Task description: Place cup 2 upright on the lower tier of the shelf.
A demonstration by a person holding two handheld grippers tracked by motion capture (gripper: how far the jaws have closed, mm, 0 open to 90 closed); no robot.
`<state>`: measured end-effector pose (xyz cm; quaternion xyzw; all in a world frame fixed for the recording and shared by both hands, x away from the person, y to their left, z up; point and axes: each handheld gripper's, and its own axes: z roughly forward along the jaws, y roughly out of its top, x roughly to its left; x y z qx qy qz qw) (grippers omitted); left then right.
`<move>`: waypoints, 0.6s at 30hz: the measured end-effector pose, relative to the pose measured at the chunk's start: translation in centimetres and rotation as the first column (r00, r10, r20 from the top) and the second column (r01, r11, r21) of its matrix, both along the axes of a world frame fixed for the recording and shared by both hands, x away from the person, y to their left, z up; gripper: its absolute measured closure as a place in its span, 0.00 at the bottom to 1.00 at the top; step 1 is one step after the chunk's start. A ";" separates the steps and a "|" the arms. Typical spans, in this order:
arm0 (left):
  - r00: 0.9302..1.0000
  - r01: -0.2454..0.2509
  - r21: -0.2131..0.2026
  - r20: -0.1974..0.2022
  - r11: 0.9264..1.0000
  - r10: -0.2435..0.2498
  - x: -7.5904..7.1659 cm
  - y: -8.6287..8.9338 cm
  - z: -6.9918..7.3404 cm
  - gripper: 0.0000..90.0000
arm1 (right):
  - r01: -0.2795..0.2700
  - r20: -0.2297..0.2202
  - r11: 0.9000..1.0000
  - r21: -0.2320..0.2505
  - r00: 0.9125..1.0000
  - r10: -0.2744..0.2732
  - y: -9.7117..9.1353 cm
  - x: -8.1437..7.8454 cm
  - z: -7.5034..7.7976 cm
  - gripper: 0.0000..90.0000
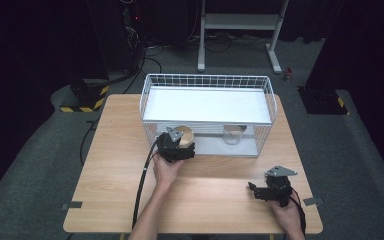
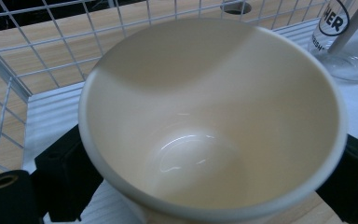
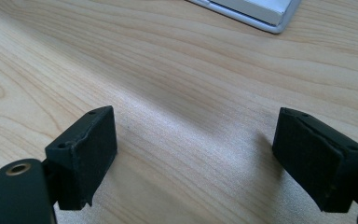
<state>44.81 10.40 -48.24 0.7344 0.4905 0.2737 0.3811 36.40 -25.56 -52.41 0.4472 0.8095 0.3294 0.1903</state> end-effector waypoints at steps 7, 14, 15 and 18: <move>0.999 0.007 0.043 -0.044 0.999 -0.005 0.1 0.0 -0.7 0.06 | -0.003 0.004 1.000 -0.002 1.000 0.003 0.0 0.0 0.0 0.15; 0.997 0.030 0.075 -0.073 0.997 -0.025 -0.1 0.1 -1.0 0.09 | -0.003 0.004 1.000 -0.003 1.000 0.003 0.0 0.0 0.0 0.15; 0.997 0.034 0.081 -0.077 0.996 -0.027 -0.2 0.1 -1.0 0.09 | -0.003 0.004 1.000 -0.002 1.000 0.003 0.0 0.0 0.0 0.15; 0.996 0.036 0.088 -0.089 0.995 -0.028 -0.2 0.1 -1.1 0.09 | -0.003 0.004 1.000 -0.002 1.000 0.003 0.0 0.0 0.0 0.15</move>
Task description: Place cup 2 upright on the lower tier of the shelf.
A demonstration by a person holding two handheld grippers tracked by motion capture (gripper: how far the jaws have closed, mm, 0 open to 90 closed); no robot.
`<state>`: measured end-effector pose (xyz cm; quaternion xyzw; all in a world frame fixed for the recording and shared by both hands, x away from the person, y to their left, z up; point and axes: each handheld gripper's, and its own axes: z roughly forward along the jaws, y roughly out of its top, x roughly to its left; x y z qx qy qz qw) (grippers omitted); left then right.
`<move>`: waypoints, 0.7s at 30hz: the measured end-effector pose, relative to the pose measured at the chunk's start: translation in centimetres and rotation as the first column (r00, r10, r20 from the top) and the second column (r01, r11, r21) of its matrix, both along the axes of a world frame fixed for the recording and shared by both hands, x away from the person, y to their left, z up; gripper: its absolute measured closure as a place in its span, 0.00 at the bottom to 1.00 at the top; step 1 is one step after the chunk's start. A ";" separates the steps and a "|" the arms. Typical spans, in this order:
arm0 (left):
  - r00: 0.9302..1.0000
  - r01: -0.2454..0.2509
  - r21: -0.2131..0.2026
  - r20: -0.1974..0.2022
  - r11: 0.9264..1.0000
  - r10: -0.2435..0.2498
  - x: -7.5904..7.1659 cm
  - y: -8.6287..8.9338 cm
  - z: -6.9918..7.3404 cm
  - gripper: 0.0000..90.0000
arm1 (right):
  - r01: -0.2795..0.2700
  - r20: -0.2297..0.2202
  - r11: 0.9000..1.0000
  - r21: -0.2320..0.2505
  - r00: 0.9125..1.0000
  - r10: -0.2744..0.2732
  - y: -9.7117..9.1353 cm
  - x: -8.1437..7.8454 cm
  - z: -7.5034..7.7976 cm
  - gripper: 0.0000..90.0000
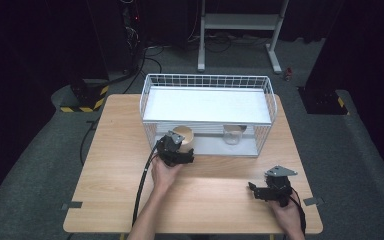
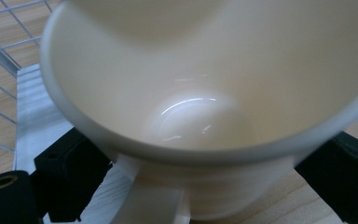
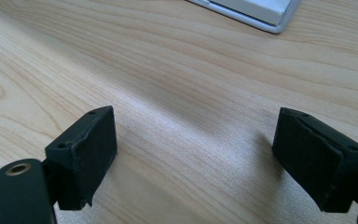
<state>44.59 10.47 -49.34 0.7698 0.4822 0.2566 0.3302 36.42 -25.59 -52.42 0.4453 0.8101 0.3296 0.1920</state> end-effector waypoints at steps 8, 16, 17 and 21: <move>1.000 -0.014 -0.021 -0.014 1.000 0.014 -0.9 0.4 -0.4 0.13 | 0.001 -0.001 1.000 0.001 1.000 -0.001 0.0 0.0 0.0 0.15; 1.000 -0.021 -0.025 -0.023 0.999 0.020 -1.4 0.8 -0.5 0.22 | 0.001 -0.001 1.000 0.001 1.000 -0.001 0.0 0.0 0.0 0.15; 0.999 -0.023 -0.022 -0.023 0.999 0.023 -1.3 0.8 -0.6 0.23 | -0.001 0.000 1.000 0.000 1.000 0.001 0.0 0.0 0.0 0.15; 0.999 -0.033 -0.025 -0.023 0.999 0.032 -1.1 0.8 -0.7 0.27 | 0.001 -0.001 1.000 0.001 1.000 -0.001 0.0 0.0 0.0 0.15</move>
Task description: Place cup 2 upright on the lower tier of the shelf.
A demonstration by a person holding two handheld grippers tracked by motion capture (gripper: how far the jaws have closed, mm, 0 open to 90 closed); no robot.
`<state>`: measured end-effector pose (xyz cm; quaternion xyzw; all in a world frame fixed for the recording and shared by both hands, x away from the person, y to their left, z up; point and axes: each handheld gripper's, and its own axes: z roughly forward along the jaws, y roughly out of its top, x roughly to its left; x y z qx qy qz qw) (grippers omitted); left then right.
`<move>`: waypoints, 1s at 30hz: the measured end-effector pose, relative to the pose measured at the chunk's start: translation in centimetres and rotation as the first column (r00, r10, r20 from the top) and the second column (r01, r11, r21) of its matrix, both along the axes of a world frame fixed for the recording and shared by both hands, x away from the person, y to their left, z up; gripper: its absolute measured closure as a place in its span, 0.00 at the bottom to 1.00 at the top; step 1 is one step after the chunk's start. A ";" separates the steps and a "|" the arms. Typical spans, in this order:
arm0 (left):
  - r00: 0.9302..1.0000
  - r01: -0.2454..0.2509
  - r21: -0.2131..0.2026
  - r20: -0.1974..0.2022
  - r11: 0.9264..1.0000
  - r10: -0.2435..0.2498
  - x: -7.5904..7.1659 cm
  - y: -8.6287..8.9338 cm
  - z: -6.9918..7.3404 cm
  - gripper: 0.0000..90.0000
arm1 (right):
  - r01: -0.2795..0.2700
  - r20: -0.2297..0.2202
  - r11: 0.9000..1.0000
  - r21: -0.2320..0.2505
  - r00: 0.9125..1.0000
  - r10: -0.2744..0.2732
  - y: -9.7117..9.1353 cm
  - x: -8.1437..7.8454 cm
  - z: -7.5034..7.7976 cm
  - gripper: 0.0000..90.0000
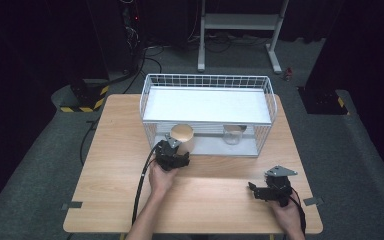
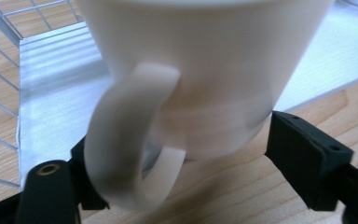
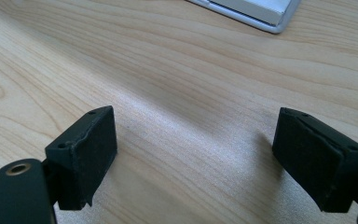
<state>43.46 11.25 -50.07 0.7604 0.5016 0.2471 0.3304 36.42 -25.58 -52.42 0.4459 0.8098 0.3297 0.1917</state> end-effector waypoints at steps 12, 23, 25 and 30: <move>0.999 -0.034 -0.017 -0.005 0.999 0.034 1.0 -0.3 0.0 0.36 | 0.000 0.000 1.000 0.000 1.000 0.000 0.0 0.0 0.0 0.15; 0.998 -0.061 -0.053 -0.002 0.997 0.061 1.7 -0.1 -0.2 0.47 | 0.003 -0.003 1.000 0.002 1.000 -0.003 0.0 0.0 0.0 0.15; 0.998 -0.060 -0.033 -0.009 0.998 0.059 1.9 -0.3 -0.1 0.47 | 0.003 -0.003 1.000 0.002 1.000 -0.003 0.0 0.0 0.0 0.15; 0.998 -0.061 -0.009 -0.013 0.998 0.061 2.5 -0.5 0.0 0.51 | 0.004 -0.005 1.000 0.002 1.000 -0.004 0.0 0.0 0.0 0.15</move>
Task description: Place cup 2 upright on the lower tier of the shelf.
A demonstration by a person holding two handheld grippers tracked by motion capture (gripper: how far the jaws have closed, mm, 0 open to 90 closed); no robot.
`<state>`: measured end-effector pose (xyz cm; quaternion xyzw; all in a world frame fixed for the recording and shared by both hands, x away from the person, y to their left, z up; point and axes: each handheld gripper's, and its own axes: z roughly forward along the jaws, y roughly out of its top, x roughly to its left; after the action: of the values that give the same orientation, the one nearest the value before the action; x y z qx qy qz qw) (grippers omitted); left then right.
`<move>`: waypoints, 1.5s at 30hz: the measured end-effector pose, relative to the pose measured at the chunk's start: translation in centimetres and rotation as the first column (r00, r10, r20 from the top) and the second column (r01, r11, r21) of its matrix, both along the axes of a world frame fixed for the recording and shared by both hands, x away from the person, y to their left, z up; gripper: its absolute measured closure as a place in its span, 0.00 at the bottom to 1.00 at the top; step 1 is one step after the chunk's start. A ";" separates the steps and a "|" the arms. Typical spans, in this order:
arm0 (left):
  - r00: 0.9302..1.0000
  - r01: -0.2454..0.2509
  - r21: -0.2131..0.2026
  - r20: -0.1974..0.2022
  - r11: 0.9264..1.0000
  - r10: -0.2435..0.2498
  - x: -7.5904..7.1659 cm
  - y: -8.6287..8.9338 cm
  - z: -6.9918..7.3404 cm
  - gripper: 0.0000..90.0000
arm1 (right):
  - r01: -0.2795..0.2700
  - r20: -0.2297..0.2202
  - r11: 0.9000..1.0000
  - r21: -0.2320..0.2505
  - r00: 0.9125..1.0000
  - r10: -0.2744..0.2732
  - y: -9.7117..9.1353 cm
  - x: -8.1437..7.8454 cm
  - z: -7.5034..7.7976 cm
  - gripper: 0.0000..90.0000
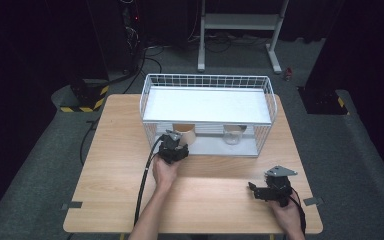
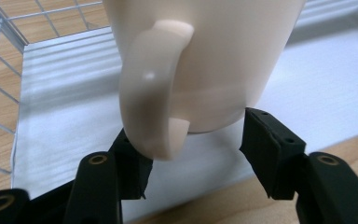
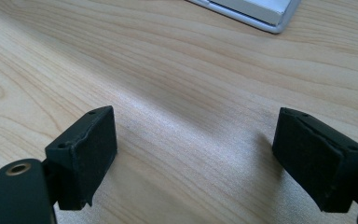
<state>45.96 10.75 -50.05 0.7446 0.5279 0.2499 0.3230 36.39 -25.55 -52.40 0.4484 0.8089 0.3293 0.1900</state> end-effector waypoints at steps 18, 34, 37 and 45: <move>1.000 -0.016 -0.040 0.003 0.999 0.016 0.8 0.0 -0.7 0.65 | -0.001 0.002 1.000 -0.001 1.000 0.001 0.0 0.0 0.0 0.15; 1.000 0.020 -0.035 -0.006 0.999 -0.020 -0.8 0.7 0.2 0.29 | -0.002 0.003 1.000 -0.002 1.000 0.002 0.0 0.0 0.0 0.15; 1.000 0.022 -0.046 0.005 0.999 -0.022 -1.3 0.9 0.4 0.29 | -0.001 0.002 1.000 0.000 1.000 0.001 0.0 0.0 0.0 0.15; 0.999 0.043 -0.058 0.022 0.997 -0.042 -2.3 1.3 0.9 0.29 | -0.003 0.003 1.000 -0.001 1.000 0.003 0.0 0.0 0.0 0.15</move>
<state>43.61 12.06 -49.16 0.7434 0.5155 0.2354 0.3554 36.41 -25.57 -52.41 0.4466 0.8095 0.3296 0.1911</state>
